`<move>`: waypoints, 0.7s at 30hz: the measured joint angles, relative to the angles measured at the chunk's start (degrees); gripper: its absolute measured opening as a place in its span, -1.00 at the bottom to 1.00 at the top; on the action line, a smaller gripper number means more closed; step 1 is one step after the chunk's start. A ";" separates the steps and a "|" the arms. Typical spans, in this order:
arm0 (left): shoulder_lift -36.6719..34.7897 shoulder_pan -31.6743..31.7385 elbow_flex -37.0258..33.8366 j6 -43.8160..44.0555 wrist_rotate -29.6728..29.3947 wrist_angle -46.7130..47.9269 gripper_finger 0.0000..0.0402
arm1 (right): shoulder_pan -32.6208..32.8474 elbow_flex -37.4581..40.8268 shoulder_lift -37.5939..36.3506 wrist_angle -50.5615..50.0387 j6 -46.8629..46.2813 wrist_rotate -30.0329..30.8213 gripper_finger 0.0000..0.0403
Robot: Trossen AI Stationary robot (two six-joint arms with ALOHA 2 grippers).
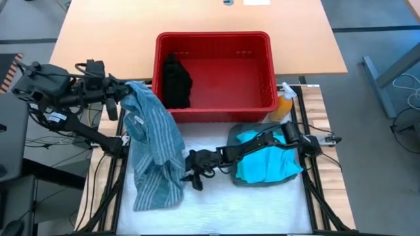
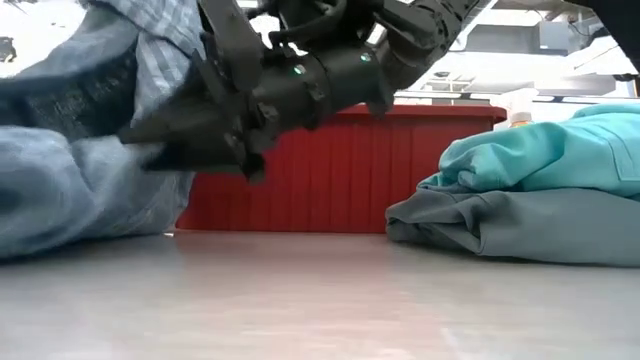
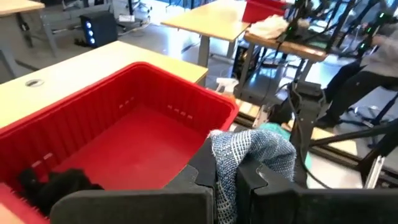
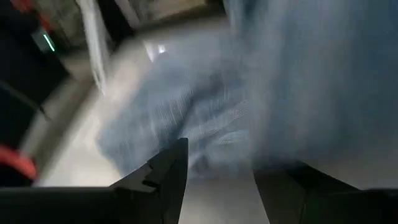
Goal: Fold Laundry from Bin
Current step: Fold the blue shirt
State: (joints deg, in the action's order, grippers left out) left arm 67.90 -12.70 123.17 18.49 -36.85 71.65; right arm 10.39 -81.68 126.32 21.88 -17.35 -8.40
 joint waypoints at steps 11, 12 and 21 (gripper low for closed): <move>0.24 0.00 -0.04 1.02 -0.48 0.80 -1.00 | 0.01 -5.75 -0.02 -10.63 4.97 4.30 -0.66; 0.18 0.00 -0.04 0.65 -0.37 0.03 -1.00 | -0.36 -6.14 -1.28 -13.27 6.21 4.41 -0.82; -3.26 -0.01 -0.06 -6.06 7.48 -14.25 -1.00 | -2.92 -20.10 -20.68 -56.58 21.75 10.36 -0.92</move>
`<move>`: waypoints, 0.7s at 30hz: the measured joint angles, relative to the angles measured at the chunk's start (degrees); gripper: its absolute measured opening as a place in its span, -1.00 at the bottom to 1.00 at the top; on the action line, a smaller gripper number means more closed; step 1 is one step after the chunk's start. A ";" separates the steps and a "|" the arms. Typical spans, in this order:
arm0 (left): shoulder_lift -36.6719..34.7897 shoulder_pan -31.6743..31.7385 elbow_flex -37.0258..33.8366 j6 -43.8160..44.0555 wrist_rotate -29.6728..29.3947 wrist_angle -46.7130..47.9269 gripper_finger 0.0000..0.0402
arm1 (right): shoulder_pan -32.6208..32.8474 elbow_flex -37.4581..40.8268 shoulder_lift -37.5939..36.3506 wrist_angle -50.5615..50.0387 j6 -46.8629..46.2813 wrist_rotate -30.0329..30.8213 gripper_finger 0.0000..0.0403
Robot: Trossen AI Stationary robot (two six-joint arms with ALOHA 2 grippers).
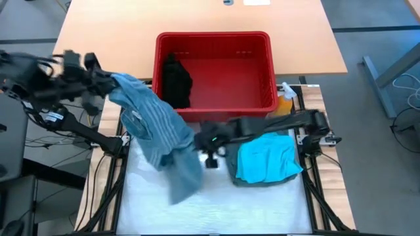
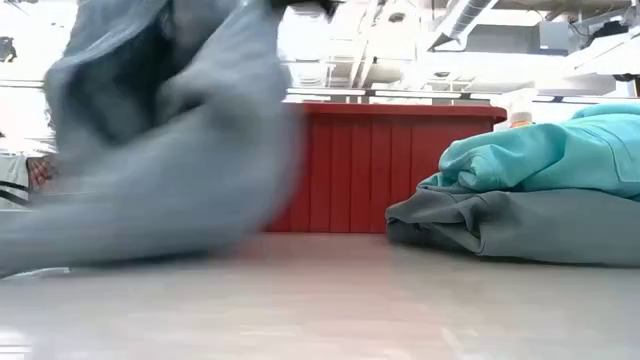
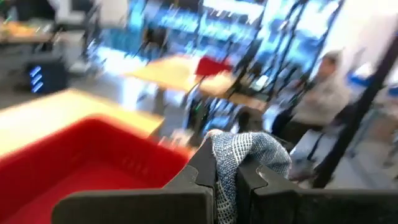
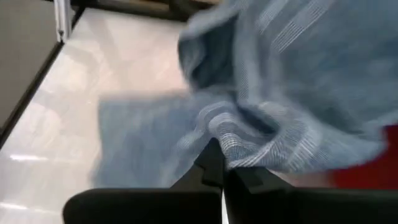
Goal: Fold Laundry from Bin
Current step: Fold the blue shirt
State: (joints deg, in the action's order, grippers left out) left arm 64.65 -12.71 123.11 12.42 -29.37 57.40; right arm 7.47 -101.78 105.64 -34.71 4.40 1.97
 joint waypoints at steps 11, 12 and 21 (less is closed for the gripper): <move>-1.02 -0.02 0.04 -7.25 12.12 -8.89 -1.00 | 5.90 -31.72 -4.03 -33.53 -8.14 16.16 -0.92; -1.01 -0.02 0.04 -7.25 11.54 -7.66 -1.00 | 5.91 -31.66 -3.21 -35.41 -9.88 15.84 -0.92; -0.95 0.00 0.00 -2.59 0.78 6.14 -1.00 | 3.98 -27.98 17.39 -39.41 -14.05 -15.94 -0.80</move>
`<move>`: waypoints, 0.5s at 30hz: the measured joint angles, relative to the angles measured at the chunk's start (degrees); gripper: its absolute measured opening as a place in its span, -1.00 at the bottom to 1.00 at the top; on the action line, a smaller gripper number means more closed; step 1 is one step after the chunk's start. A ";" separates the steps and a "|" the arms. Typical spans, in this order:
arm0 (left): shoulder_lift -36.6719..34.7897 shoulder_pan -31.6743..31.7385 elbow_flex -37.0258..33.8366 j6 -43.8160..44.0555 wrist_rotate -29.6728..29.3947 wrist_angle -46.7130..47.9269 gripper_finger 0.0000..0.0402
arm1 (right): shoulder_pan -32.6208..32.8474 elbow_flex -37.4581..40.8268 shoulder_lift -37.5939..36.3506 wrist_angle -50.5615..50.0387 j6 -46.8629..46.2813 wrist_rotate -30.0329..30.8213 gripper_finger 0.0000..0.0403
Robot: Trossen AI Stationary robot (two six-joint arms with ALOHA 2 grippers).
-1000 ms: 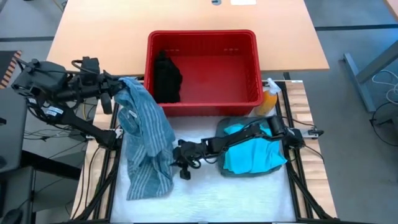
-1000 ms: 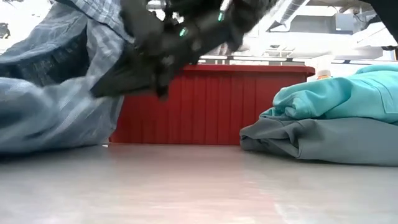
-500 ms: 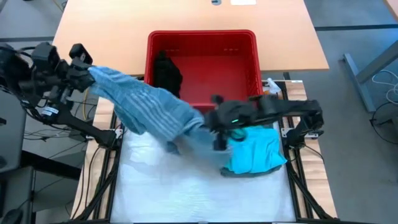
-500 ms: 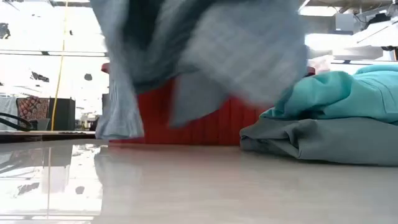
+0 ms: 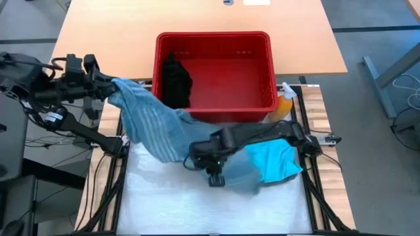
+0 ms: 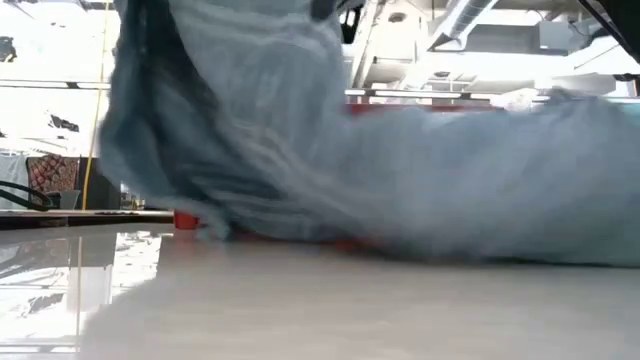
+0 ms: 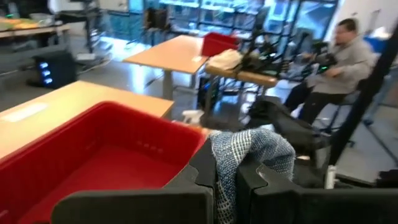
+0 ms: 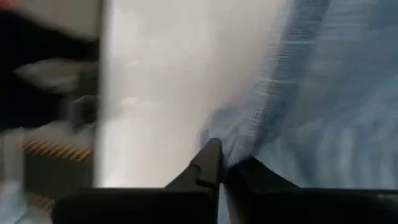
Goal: Fold Laundry from Bin
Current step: Fold the blue shirt
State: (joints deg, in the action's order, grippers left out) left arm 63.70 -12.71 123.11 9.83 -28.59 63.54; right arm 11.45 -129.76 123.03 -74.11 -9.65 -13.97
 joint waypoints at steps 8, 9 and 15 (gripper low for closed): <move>-0.15 0.00 0.02 3.17 -2.17 4.84 -1.00 | -3.12 -0.76 3.09 -15.13 2.27 -5.09 -0.45; -0.15 0.00 0.02 4.64 -2.17 6.84 -1.00 | -3.43 -0.76 2.10 -15.66 2.46 -3.10 -0.41; 0.24 0.00 0.01 20.91 0.59 26.34 -1.00 | -5.22 5.82 -5.68 -5.61 -1.08 6.60 -0.26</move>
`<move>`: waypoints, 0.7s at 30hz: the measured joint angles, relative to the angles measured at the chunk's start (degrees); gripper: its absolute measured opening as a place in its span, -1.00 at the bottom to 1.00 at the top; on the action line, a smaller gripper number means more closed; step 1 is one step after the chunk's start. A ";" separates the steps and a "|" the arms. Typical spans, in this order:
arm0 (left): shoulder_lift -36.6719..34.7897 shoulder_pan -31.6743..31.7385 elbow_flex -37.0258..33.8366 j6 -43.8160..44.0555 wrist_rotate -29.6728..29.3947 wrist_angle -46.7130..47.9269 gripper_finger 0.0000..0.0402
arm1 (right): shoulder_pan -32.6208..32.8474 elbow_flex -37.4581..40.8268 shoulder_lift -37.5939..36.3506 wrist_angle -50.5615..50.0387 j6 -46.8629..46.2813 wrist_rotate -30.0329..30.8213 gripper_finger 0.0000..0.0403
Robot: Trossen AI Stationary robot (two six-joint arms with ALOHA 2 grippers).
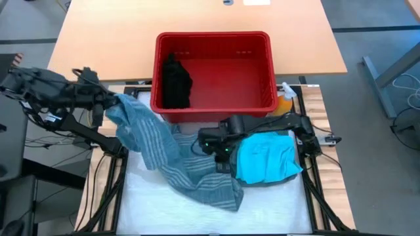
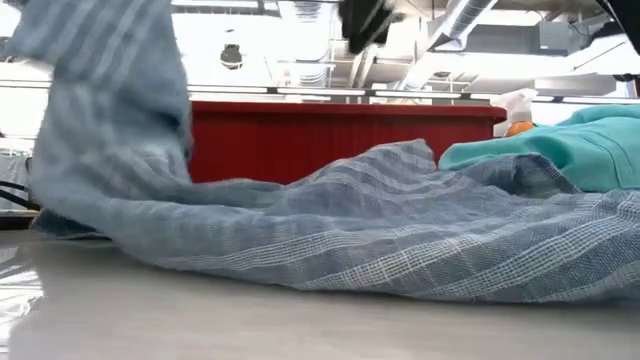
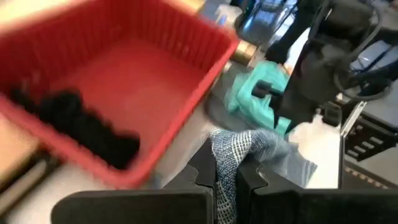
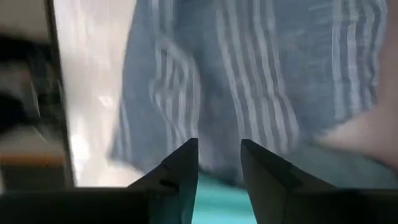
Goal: Fold Laundry from Bin
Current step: Fold the blue shirt
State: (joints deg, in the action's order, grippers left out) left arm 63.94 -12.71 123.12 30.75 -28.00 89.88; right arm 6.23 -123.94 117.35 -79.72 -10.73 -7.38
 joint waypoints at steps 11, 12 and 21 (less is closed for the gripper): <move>-3.25 0.00 -11.46 5.56 3.66 -0.21 -1.00 | -3.99 29.28 -0.99 25.43 -20.13 13.77 -0.19; -3.43 0.00 -12.23 5.62 3.60 -0.18 -1.00 | -3.87 30.71 -0.93 26.29 -21.39 16.96 -0.20; -3.60 0.01 -13.52 6.27 3.61 -0.35 -1.00 | -5.07 38.72 -1.13 44.09 -28.11 21.40 -0.22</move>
State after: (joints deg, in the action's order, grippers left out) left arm 60.34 -12.70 109.60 37.02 -24.39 89.54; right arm 1.16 -85.22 116.22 -35.63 -38.84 14.03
